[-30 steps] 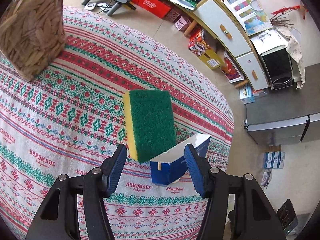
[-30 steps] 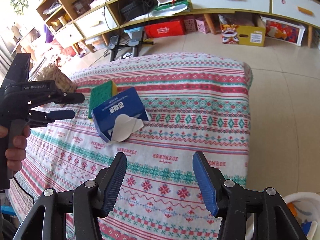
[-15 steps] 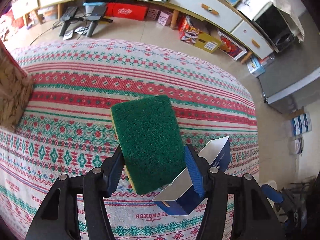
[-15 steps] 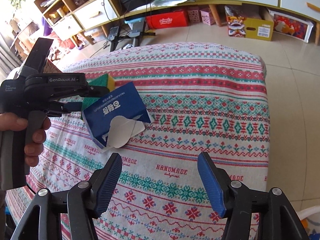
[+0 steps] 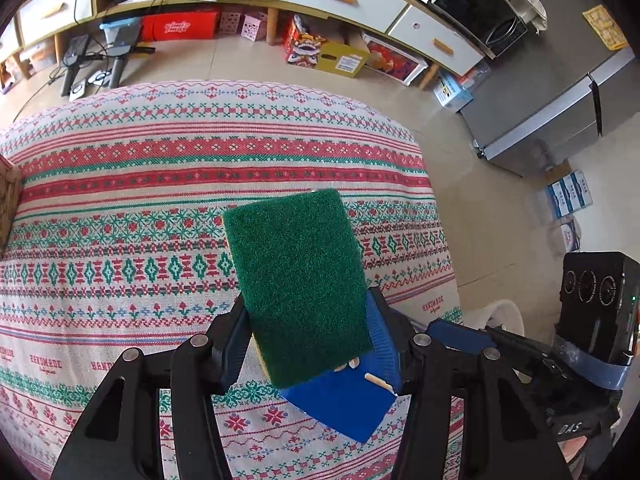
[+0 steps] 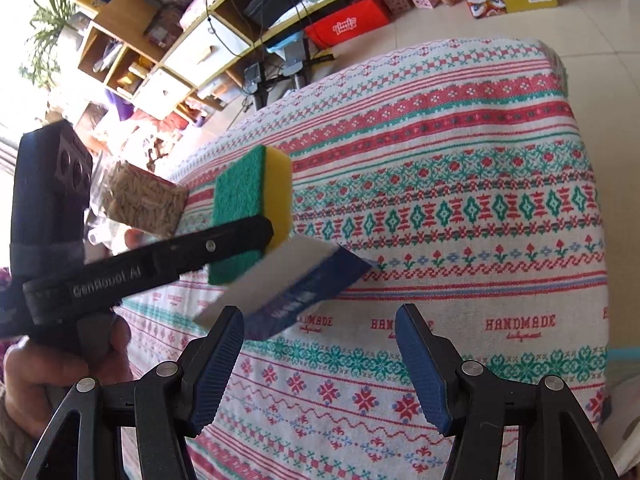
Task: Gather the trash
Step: 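Lift the green sponge with the left gripper while the right grasps the blue tissue box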
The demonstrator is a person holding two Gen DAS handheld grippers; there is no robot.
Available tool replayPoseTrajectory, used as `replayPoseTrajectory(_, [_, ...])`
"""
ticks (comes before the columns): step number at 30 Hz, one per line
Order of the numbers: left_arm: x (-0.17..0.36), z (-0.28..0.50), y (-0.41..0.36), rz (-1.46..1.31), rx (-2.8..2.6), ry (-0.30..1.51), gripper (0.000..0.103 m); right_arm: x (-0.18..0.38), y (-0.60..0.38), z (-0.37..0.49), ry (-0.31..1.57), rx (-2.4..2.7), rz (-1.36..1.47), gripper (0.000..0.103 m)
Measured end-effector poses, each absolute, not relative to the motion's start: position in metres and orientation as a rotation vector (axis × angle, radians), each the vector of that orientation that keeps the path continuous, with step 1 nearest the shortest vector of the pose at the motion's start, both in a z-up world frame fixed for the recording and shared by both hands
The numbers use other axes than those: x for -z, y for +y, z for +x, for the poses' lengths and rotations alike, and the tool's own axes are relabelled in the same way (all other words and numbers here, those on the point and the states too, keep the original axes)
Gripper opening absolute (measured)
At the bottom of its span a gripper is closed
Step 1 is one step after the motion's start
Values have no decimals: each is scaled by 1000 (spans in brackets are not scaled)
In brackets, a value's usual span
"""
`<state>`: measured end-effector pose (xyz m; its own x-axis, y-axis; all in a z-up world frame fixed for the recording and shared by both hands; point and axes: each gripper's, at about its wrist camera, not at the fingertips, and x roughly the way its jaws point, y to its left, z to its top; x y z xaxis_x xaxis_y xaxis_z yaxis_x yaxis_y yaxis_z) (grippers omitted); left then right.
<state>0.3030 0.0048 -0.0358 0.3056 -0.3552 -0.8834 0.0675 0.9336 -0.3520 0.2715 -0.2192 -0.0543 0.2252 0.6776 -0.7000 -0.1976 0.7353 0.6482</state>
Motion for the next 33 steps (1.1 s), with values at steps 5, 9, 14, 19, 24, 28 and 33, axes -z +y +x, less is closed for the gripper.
replayPoseTrajectory(5, [32,297,16,-284,271,1234,57,77,-217,269,1291,-628,566,68])
replayPoseTrajectory(9, [34,289,21,-283,270,1259,57,81,-216,267,1325,-531,502,68])
replayPoseTrajectory(14, [35,276,25,-265,277,1284,57,78,-227,266,1340,-499,521,68])
replayPoseTrajectory(19, [36,269,35,-266,253,1294,57,94,-216,265,1363,-511,508,55])
replayPoseTrajectory(24, [34,261,39,-253,251,1298,57,89,-195,266,1335,-497,418,28])
replayPoseTrajectory(28, [30,255,42,-251,246,1297,57,81,-186,261,1315,-529,393,7])
replayPoseTrajectory(33, [24,245,49,-259,251,1286,57,58,-185,252,1256,-583,397,4])
